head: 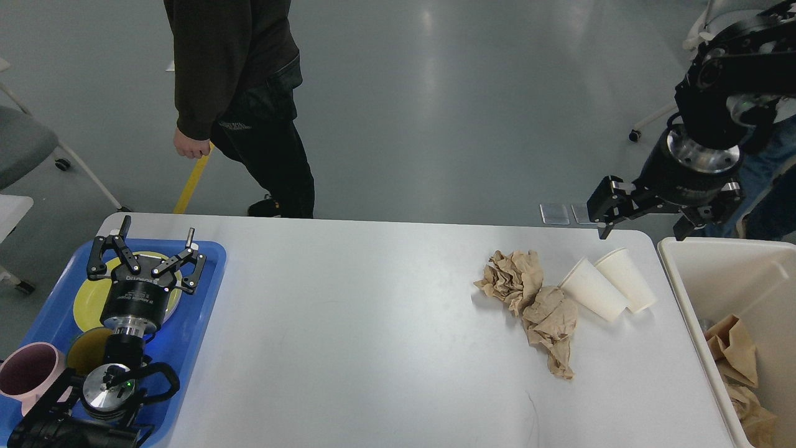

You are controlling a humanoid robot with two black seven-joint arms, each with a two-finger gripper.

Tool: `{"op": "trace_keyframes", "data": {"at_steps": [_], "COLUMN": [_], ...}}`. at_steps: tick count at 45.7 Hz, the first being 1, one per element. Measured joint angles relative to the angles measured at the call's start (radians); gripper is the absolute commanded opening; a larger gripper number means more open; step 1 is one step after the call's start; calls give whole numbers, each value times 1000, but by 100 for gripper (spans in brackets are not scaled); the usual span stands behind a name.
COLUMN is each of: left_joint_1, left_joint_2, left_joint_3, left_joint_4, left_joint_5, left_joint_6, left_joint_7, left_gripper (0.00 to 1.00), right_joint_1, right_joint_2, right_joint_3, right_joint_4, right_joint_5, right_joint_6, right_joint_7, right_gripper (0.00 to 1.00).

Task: Tidy desktop
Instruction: 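Reach the right gripper to the long crumpled brown paper and grasp it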

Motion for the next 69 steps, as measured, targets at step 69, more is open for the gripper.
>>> {"op": "trace_keyframes", "data": {"at_steps": [69], "left_joint_1": [0], "left_joint_2": [-2], "left_joint_3": [0], "left_joint_4": [0], "left_joint_5": [0], "left_joint_6": [-1], "left_joint_7": [1], "left_gripper": [96], "right_joint_1": [-706], "right_joint_2": [287], "right_joint_3": [71], "right_joint_4": [-619], "right_joint_5": [173], "right_joint_6": [-216], "right_joint_7": [-1], "right_gripper": [100]}}
